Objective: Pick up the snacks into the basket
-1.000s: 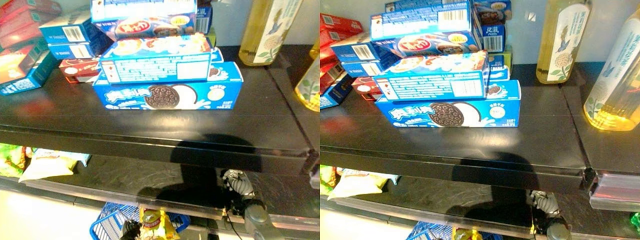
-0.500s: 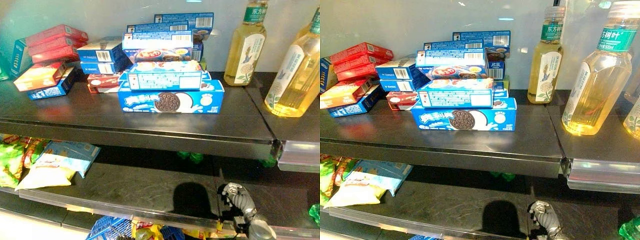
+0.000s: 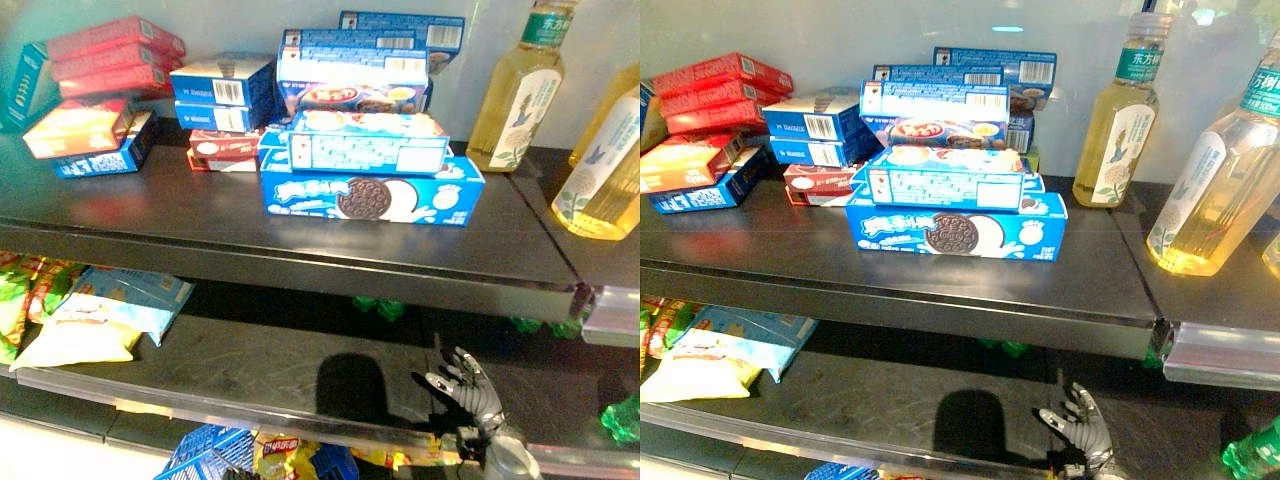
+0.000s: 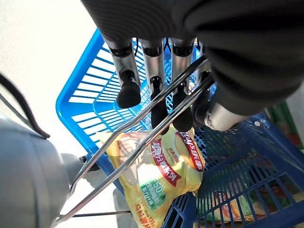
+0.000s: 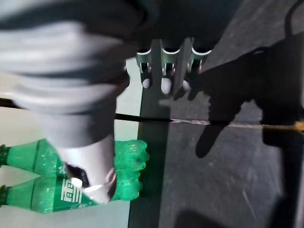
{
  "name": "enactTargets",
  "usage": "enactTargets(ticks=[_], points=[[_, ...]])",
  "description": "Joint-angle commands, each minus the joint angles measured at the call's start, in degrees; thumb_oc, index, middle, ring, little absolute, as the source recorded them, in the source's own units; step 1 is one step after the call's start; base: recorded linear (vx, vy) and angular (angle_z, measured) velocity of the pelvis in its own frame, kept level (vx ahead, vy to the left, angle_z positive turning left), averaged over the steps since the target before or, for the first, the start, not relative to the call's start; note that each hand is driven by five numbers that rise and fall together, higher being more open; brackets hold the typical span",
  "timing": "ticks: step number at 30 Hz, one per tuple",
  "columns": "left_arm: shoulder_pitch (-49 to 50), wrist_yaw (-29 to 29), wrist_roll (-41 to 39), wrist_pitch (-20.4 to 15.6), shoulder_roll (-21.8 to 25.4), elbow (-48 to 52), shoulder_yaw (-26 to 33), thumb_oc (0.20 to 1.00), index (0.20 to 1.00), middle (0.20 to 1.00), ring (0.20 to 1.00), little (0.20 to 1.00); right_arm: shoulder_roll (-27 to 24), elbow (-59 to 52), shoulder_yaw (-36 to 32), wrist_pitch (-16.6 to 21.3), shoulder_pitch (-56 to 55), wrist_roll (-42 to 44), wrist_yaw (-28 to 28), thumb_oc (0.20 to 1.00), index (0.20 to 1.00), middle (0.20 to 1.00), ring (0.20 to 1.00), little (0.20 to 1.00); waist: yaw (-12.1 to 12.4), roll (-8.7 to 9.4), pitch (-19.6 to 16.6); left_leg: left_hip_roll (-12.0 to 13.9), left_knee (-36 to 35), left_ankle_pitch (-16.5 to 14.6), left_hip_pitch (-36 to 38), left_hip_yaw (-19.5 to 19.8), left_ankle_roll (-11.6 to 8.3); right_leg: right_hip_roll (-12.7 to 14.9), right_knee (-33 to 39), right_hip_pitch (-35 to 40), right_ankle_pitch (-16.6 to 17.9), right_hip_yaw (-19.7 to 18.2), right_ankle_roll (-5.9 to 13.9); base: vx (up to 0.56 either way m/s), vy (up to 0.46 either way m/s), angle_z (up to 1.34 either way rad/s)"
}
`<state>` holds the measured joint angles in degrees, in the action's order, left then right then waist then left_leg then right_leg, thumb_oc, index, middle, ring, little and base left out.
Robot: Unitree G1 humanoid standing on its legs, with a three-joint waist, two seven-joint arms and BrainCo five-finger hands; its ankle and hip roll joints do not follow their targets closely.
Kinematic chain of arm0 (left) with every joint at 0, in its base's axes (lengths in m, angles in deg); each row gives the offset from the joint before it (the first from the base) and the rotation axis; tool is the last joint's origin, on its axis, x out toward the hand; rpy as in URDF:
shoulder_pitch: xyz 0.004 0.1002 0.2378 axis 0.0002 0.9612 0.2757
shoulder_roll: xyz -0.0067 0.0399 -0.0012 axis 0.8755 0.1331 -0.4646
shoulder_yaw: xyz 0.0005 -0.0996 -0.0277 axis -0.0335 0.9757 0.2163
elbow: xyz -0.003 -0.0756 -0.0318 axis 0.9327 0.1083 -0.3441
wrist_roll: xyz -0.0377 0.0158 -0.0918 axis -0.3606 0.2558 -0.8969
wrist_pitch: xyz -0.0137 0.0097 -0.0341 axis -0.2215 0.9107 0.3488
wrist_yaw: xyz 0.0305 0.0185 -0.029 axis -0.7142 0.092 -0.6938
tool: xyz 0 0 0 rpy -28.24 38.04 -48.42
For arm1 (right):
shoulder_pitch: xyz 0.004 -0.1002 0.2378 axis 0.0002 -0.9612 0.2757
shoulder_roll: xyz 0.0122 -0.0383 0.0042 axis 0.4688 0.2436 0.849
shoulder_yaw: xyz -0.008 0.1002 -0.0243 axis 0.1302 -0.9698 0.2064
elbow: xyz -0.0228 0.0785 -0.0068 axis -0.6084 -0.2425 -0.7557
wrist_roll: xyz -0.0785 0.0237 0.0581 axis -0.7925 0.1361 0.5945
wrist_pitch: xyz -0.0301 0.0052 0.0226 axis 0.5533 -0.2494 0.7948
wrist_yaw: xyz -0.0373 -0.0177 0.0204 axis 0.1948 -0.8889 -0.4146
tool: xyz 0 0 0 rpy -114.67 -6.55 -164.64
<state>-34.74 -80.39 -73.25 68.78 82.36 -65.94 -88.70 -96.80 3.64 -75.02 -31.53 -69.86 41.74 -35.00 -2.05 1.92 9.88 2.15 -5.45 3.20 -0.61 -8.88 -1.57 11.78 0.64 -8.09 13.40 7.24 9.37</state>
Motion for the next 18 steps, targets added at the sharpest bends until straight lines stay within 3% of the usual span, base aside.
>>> enactTargets(ticks=[1, 2, 4, 6, 10, 12, 15, 18], points=[[2.8, -2.7, 4.3, 2.7, 6.3, -3.0, -1.7, 0.2, 0.2, 0.2, 0.2, 0.2, -1.1, -6.8, -0.6, 4.2, 2.7, 0.4, 0.1, 1.0, 1.0, 1.0, 1.0, 1.0, 2.1, -2.34, 1.0, -1.7, 0.4, -1.0, -1.2, 1.5, 1.41, -8.0, -18.8, 1.7, -17.7, 2.4, -0.77, -0.11, 0.098, 0.02], [2.9, -2.7, 4.3, 2.8, 6.3, -3.0, -1.7, 0.2, 0.2, 0.2, 0.2, 0.2, -1.1, -6.8, -0.6, 4.2, 2.7, 0.4, 0.1, 1.0, 1.0, 1.0, 1.0, 1.0, 2.1, -2.24, 1.0, -1.8, 0.4, -1.1, -1.1, 1.4, 1.4, -7.8, -19.2, 1.6, -18.0, 2.3, -0.77, -0.08, 0.068, -0.01], [2.9, -2.0, 4.7, 2.8, 6.4, -2.9, -2.2, 0.2, 0.2, 0.2, 0.2, 0.2, -1.4, -6.1, -0.6, 4.5, 2.7, -0.2, -0.2, 1.0, 1.0, 1.0, 1.0, 1.0, 1.8, -2.03, 0.7, -2.4, 0.4, -0.5, -1.1, 1.8, 1.7, -12.8, -21.1, 1.8, -20.2, -1.2, -2.24, -0.02, 0.012, 0.03], [3.2, -1.7, 5.4, 2.8, 6.2, -2.5, -2.6, 0.2, 0.2, 0.2, 0.2, 0.2, -1.7, -6.0, -0.4, 4.5, 2.4, -1.8, -1.0, 1.0, 1.0, 1.0, 1.0, 1.0, 2.0, -1.59, 0.3, -3.3, 0.4, 0.0, -1.2, 1.9, 1.94, -14.6, -19.3, 3.4, -20.9, -2.8, -3.74, -0.05, 0.005, 0.08], [3.9, -1.6, 5.9, 2.4, 5.7, -1.0, -3.2, 0.2, 0.2, 0.2, 0.2, 0.2, -1.8, -5.3, 0.3, 4.3, 1.8, -2.3, -1.3, 1.0, 1.0, 1.0, 1.0, 1.0, 2.6, -1.1, -0.5, -4.4, 0.4, 0.8, -1.3, 2.4, 1.59, -14.4, -8.5, 8.2, -20.1, -5.3, -4.84, -0.05, -0.076, -0.05], [4.1, -1.3, 6.5, 1.8, 5.0, 2.6, -4.9, 0.2, 0.2, 0.2, 0.2, 0.2, -2.8, -6.7, -0.4, 4.2, 1.5, -2.4, -1.7, 1.0, 1.0, 1.0, 1.0, 1.0, 3.1, -2.1, -0.5, -3.9, 0.4, 3.0, -4.0, 2.7, 0.53, -14.3, -1.5, 10.8, -18.8, -5.1, -5.27, -0.17, -0.14, -0.03], [3.9, -0.6, 7.9, 1.7, 4.9, 4.4, -6.7, 0.2, 0.2, 0.2, 0.2, 0.2, -3.9, -7.9, -1.2, 4.3, 0.8, -2.7, -1.7, 1.0, 1.0, 1.0, 1.0, 1.0, 3.1, -3.04, 0.6, -3.8, 0.4, 5.0, -6.1, 3.5, -0.23, -14.4, 0.4, 11.1, -18.4, -4.1, -5.5, -0.23, -0.08, 0.07], [3.1, 0.2, 10.1, 1.6, 4.1, 5.3, -9.3, 0.2, 0.2, 0.2, 0.2, 0.2, -6.1, -8.6, -2.7, 4.2, 1.0, -4.2, -2.3, 1.0, 1.0, 1.0, 1.0, 1.0, 3.3, -4.45, 3.1, -4.3, 0.6, 8.0, -9.5, 6.6, -2.5, -13.4, 1.3, 10.4, -17.6, -2.7, -5.51, -0.23, 0.016, 0.3]])
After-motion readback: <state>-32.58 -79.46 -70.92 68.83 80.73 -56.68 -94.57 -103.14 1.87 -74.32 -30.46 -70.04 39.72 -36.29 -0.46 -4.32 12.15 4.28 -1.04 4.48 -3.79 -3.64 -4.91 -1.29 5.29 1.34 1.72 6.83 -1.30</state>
